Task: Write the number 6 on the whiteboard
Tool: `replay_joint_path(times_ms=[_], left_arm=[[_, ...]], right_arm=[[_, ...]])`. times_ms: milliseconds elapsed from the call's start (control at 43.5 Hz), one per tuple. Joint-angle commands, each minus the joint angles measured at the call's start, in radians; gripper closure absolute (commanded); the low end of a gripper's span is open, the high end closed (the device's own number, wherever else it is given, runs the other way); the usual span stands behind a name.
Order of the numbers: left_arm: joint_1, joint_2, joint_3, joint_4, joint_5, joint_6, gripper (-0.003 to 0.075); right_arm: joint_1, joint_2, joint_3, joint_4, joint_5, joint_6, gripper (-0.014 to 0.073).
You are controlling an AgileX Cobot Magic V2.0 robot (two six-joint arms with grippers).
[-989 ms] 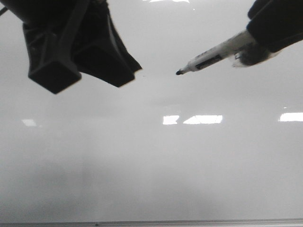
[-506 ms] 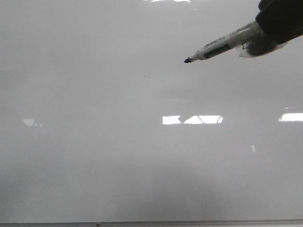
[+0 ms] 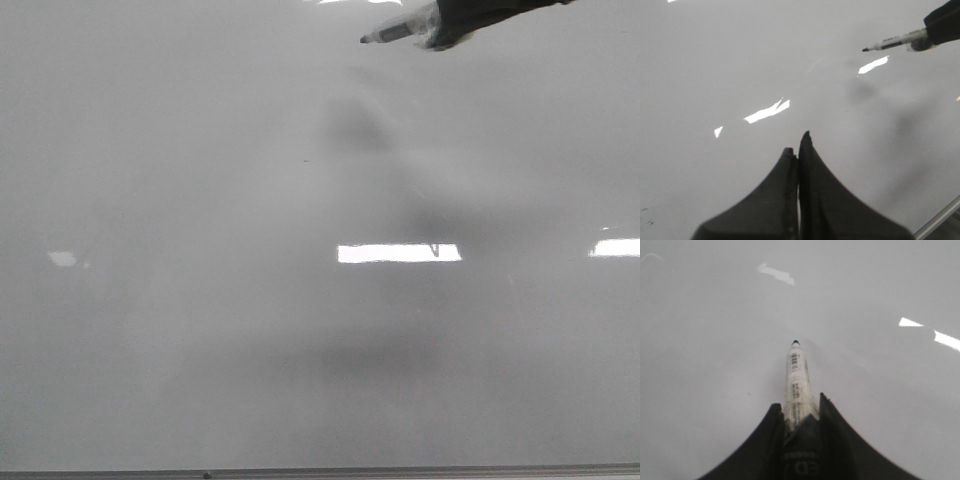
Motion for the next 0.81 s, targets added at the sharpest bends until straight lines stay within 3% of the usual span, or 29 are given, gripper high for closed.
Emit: replay_joint_path(times_ms=[0, 345, 782], left_arm=[[0.004, 0.004, -0.029, -0.014, -0.084, -0.012, 0.0741], [0.004, 0.004, -0.029, -0.014, -0.084, -0.012, 0.0741], [0.004, 0.004, -0.029, -0.014, -0.084, -0.010, 0.0741]], right_arm=[[-0.001, 0.038, -0.075, 0.000, -0.118, 0.006, 0.0654], [0.007, 0.163, -0.160, -0.011, -0.114, 0.005, 0.0654], [0.085, 0.266, -0.157, -0.126, 0.130, 0.004, 0.0654]])
